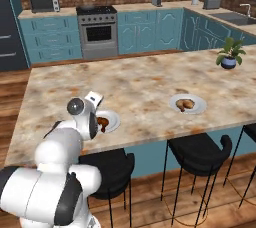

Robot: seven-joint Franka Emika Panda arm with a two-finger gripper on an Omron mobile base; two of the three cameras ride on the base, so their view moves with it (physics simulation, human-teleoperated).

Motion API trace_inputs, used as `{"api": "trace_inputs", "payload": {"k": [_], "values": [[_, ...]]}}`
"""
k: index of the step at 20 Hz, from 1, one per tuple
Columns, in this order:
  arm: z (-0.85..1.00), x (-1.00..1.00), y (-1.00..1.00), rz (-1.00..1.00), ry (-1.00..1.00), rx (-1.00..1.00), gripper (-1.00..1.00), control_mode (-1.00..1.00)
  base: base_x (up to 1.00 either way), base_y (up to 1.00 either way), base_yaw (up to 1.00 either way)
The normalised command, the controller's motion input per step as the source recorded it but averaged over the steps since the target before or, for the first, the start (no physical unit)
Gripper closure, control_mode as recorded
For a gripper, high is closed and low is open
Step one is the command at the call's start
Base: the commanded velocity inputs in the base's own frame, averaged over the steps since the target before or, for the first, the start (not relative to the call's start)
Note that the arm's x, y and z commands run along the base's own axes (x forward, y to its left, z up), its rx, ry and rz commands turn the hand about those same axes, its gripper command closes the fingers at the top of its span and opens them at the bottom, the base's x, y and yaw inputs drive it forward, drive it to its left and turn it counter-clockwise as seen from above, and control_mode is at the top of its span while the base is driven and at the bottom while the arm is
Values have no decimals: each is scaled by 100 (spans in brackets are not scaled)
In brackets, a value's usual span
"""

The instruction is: Take the chicken drumsticks from the pan and place one on each plate on the dining counter.

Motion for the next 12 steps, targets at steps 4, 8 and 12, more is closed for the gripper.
{"api": "trace_inputs", "payload": {"k": [4,8,12], "values": [[100,-100,3,34,1,-8,-100,-100,0,0,0],[78,-100,7,33,14,-23,-100,-100,0,0,0],[29,-100,10,27,36,-36,-100,-100,0,0,0]]}}
